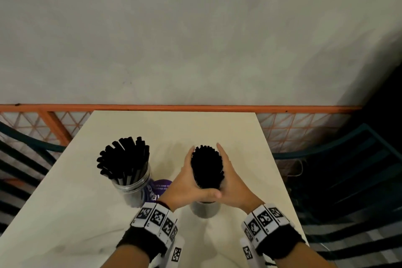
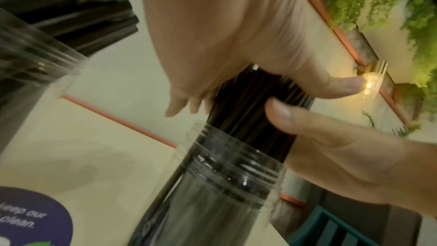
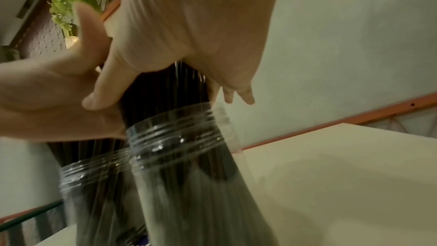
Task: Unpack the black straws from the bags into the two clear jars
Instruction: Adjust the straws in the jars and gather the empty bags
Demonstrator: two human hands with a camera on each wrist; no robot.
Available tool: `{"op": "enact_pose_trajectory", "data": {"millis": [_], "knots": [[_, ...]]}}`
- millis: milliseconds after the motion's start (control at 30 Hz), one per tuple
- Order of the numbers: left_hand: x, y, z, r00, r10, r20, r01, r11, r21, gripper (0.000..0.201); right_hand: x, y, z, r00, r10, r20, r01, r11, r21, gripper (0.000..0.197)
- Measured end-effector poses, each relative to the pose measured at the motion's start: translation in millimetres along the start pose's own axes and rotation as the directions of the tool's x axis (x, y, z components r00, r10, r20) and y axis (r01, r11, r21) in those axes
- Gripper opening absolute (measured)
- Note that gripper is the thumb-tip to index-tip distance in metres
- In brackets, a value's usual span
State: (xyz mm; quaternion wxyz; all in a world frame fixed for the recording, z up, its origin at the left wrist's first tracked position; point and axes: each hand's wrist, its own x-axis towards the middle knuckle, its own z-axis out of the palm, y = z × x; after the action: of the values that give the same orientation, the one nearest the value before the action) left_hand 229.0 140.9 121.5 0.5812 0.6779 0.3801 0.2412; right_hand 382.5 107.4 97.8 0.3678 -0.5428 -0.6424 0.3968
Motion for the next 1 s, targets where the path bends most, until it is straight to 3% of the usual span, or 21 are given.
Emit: {"op": "enact_pose_trajectory", "data": {"millis": [100, 200, 267, 400, 533, 667, 767, 800, 867, 1000], "knots": [[9.5, -0.7, 8.0, 0.987, 0.075, -0.139, -0.075, 0.997, 0.005, 0.116, 8.0, -4.8, 15.8, 0.989, -0.021, -0.148, 0.03, 0.998, 0.063, 0.106], [9.0, -5.2, 16.5, 0.943, 0.171, -0.285, -0.164, 0.985, 0.048, 0.088, 8.1, -11.3, 22.1, 0.941, 0.023, -0.337, 0.016, 0.993, 0.115, 0.07], [6.7, -10.6, 17.7, 0.926, 0.206, -0.316, -0.198, 0.979, 0.058, 0.081, 2.2, -8.6, 22.4, 0.92, 0.032, -0.391, 0.017, 0.993, 0.121, 0.066], [0.7, -16.6, 8.8, 0.96, 0.176, -0.219, -0.184, 0.983, -0.021, 0.094, -5.4, 2.9, 20.9, 0.949, -0.003, -0.315, 0.022, 0.998, 0.056, 0.082], [3.7, -20.5, 4.5, 0.976, 0.174, -0.13, -0.182, 0.982, -0.05, 0.09, -1.7, 5.6, 21.8, 0.958, -0.052, -0.282, 0.044, 0.998, -0.033, 0.069], [10.4, -19.9, 11.6, 0.959, 0.184, -0.214, -0.186, 0.983, 0.01, 0.075, 6.2, -2.0, 24.8, 0.961, -0.032, -0.276, -0.007, 0.99, -0.139, 0.047], [13.2, -15.4, 13.7, 0.935, 0.225, -0.273, -0.217, 0.974, 0.058, 0.076, 8.5, -3.6, 21.4, 0.953, 0.072, -0.294, -0.079, 0.997, -0.011, 0.055], [13.9, -14.4, 12.9, 0.934, 0.224, -0.279, -0.22, 0.974, 0.046, 0.077, 9.3, -2.7, 21.6, 0.952, 0.068, -0.299, -0.074, 0.997, -0.007, 0.054], [13.9, -16.1, 12.3, 0.945, 0.189, -0.265, -0.189, 0.982, 0.025, 0.072, 10.4, 1.7, 24.8, 0.962, -0.014, -0.274, -0.031, 0.987, -0.16, 0.041], [13.5, -21.9, 12.1, 0.95, 0.155, -0.271, -0.161, 0.987, 0.0, 0.065, 11.8, 4.5, 27.3, 0.959, -0.036, -0.281, -0.017, 0.982, -0.186, 0.045]]}}
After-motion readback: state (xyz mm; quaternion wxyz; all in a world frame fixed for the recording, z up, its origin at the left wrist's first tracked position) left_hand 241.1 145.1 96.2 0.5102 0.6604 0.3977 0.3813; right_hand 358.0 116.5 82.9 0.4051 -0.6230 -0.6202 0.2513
